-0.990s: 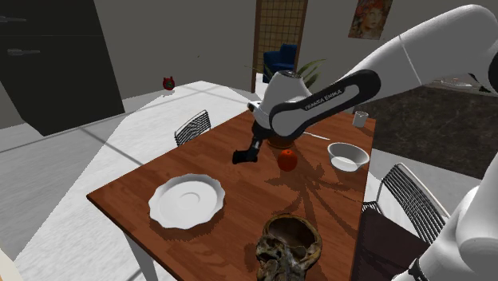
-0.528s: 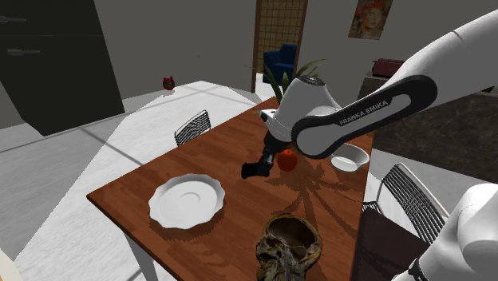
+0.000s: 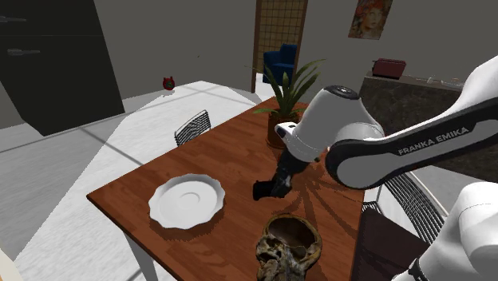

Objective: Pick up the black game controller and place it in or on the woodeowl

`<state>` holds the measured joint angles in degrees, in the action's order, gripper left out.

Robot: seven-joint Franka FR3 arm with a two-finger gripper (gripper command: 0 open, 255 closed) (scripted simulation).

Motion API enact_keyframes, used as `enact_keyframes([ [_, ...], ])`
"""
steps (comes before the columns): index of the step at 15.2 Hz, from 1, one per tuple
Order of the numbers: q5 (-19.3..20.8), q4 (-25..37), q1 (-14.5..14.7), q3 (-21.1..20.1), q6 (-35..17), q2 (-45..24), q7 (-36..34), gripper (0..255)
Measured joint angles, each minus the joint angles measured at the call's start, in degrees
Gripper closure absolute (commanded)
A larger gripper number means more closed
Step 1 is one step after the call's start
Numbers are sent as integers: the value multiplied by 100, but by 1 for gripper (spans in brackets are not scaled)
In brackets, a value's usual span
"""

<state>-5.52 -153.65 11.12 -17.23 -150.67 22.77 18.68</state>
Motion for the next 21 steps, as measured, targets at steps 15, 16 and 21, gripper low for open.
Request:
enact_keyframes([
  [15, -842, -1422, 1315, -895, 721, 2112, -1271, 255],
  [16, -858, -1474, 1314, -934, 596, 2035, -1289, 255],
  [21, -915, -1689, 1298, -1090, 42, 1690, -1358, 255],
])
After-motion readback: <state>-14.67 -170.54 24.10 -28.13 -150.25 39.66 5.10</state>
